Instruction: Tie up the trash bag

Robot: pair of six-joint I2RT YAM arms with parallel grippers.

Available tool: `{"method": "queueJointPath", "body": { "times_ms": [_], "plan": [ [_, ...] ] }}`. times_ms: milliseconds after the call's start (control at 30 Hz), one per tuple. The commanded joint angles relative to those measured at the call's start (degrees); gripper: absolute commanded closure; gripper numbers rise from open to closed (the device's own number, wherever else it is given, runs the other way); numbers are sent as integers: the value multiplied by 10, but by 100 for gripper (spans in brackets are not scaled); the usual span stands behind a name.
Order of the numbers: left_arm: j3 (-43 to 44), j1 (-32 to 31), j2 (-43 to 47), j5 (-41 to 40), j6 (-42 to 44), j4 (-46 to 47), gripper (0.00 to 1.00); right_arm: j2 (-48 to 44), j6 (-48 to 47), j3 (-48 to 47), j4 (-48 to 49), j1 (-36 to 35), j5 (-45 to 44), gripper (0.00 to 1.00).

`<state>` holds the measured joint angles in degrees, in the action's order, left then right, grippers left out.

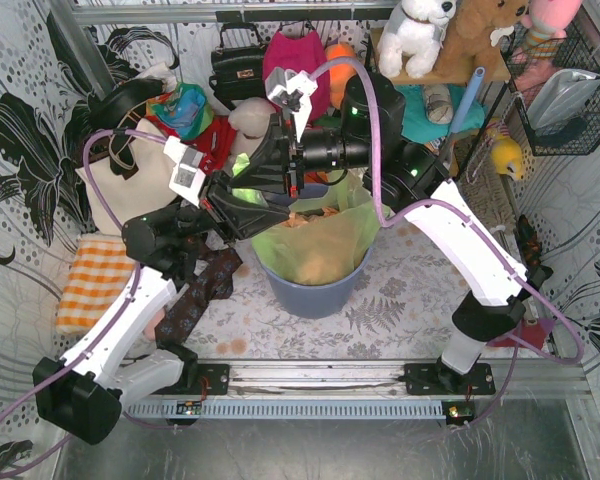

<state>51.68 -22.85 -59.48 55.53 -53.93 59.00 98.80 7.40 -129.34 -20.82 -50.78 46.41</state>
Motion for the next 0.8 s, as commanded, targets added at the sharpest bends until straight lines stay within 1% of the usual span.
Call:
{"method": "queueJointPath", "body": {
  "times_ms": [0,167,467,700,767],
  "plan": [
    [-20,-5,9,8,28,-24,83,-28,11,9,43,0,-23,100],
    [-53,-7,13,0,33,-37,82,-38,14,25,56,0,-39,100],
    [-91,-11,28,-18,61,-79,83,-61,20,56,78,0,-50,100],
    [-96,-12,35,-27,78,-101,86,-65,26,65,84,0,-55,100],
    [-94,-12,36,-27,80,-103,86,-64,21,51,65,0,-86,99]
  ]
}}
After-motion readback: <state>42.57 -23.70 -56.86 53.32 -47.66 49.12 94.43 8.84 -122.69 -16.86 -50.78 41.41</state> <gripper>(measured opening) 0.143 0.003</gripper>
